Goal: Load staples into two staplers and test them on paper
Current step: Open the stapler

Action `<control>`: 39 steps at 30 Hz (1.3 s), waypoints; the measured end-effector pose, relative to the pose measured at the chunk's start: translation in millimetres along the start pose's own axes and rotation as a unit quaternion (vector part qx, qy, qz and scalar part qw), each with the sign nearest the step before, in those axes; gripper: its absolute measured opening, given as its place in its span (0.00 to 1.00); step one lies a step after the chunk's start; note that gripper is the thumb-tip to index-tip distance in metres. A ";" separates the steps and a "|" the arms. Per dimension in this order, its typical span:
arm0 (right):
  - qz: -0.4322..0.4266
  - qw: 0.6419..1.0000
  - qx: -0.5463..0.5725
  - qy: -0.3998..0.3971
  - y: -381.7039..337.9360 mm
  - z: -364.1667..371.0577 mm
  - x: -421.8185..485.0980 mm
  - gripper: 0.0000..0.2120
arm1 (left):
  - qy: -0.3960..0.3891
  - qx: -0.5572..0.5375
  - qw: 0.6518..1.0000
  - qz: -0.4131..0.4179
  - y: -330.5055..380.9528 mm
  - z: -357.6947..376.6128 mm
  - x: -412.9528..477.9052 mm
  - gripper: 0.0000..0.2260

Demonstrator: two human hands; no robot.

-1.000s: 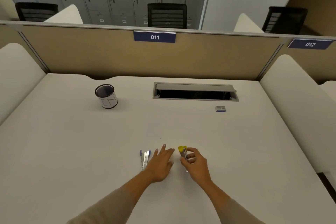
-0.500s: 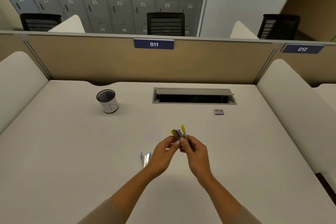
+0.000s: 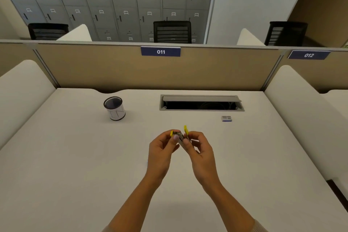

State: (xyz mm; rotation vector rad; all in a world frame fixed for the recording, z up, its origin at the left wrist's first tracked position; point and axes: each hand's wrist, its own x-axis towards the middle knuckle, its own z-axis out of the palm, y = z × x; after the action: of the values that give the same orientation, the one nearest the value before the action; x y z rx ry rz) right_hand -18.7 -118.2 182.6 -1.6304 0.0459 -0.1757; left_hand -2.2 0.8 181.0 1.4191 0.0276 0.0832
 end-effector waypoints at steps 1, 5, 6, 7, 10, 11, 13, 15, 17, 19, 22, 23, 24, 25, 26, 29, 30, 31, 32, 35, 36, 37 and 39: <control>0.000 1.000 0.002 0.004 -2.7 1.7 -0.1 0.08 | 0.004 0.001 1.000 0.005 1.6 0.2 -0.8 0.12; -0.003 1.000 -0.013 0.001 -12.2 4.7 1.6 0.11 | 0.017 0.007 1.000 0.022 7.2 0.6 -3.7 0.10; -0.003 1.000 -0.019 -0.003 -13.5 4.4 2.2 0.11 | 0.019 0.010 0.999 0.025 8.1 0.1 -4.0 0.09; 0.000 1.000 -0.023 -0.008 -14.2 3.6 2.8 0.11 | 0.020 0.014 0.999 0.029 8.6 -0.6 -4.2 0.09; 0.028 0.998 -0.026 -0.045 -15.5 0.0 4.0 0.14 | 0.033 0.032 0.998 0.046 8.7 -3.6 -5.0 0.09; 0.038 0.997 -0.025 -0.062 -15.8 -0.5 4.2 0.15 | 0.040 0.037 0.997 0.050 8.7 -4.5 -5.5 0.09; 0.052 0.995 -0.010 -0.083 -17.4 -0.8 3.5 0.16 | 0.048 0.047 0.996 0.055 8.8 -4.9 -6.2 0.09; 0.063 0.994 0.009 -0.088 -19.1 0.7 3.1 0.17 | 0.050 0.049 0.996 0.057 8.9 -4.7 -7.0 0.10; 0.073 0.993 0.022 -0.085 -20.0 3.2 3.1 0.17 | 0.053 0.052 0.995 0.059 9.3 -4.0 -8.0 0.12; 0.080 0.993 0.034 -0.076 -20.5 6.1 3.3 0.16 | 0.061 0.068 0.993 0.075 10.5 -3.2 -9.2 0.11; 0.096 0.992 0.050 -0.070 -21.1 9.9 4.5 0.14 | 0.064 0.092 0.988 0.104 14.0 -2.0 -8.9 0.08; 0.101 0.991 0.053 -0.071 -21.8 10.7 4.9 0.14 | 0.061 0.099 0.987 0.112 15.2 -1.8 -8.6 0.08; 0.105 0.990 0.053 -0.074 -22.1 11.5 5.4 0.13 | 0.057 0.107 0.986 0.117 16.2 -1.4 -8.1 0.08; 0.109 0.990 0.052 -0.076 -22.1 12.3 5.7 0.14 | 0.053 0.114 0.985 0.121 17.3 -0.9 -7.7 0.08; 0.115 0.989 0.052 -0.075 -22.0 13.6 5.8 0.15 | 0.051 0.120 0.984 0.124 18.2 -0.1 -7.4 0.07; 0.136 0.987 0.065 -0.058 -19.8 14.7 7.7 0.13 | 0.064 0.128 0.980 0.135 17.9 1.1 -5.7 0.06; 0.146 0.985 0.079 -0.043 -19.1 13.3 9.7 0.11 | 0.077 0.121 0.981 0.127 16.4 0.8 -4.5 0.05; 0.157 0.982 0.100 -0.024 -18.3 10.5 12.9 0.09 | 0.093 0.103 0.985 0.105 14.9 0.9 -3.1 0.05; 0.166 0.978 0.123 -0.003 -17.9 7.6 16.4 0.09 | 0.105 0.077 0.988 0.079 14.2 1.3 -2.4 0.06; 0.184 0.967 0.173 0.026 -15.7 0.1 23.9 0.09 | 0.129 0.028 0.990 0.049 12.8 3.6 -3.4 0.08; 0.186 0.964 0.189 0.028 -14.1 -1.7 25.3 0.09 | 0.134 0.022 0.989 0.051 12.7 5.2 -3.6 0.09; 0.188 0.959 0.208 0.030 -12.8 -2.9 26.5 0.09 | 0.136 0.014 0.989 0.052 12.7 5.6 -3.8 0.09; 0.187 0.950 0.247 0.038 -10.6 -7.3 29.7 0.08 | 0.130 -0.020 0.991 0.041 13.2 5.8 -2.3 0.09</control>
State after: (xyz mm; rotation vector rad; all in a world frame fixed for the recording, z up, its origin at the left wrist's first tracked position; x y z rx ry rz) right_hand 8.8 -128.7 196.1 -1.0877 0.3425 0.0440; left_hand -4.6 -3.1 194.8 1.3616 0.1814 0.3340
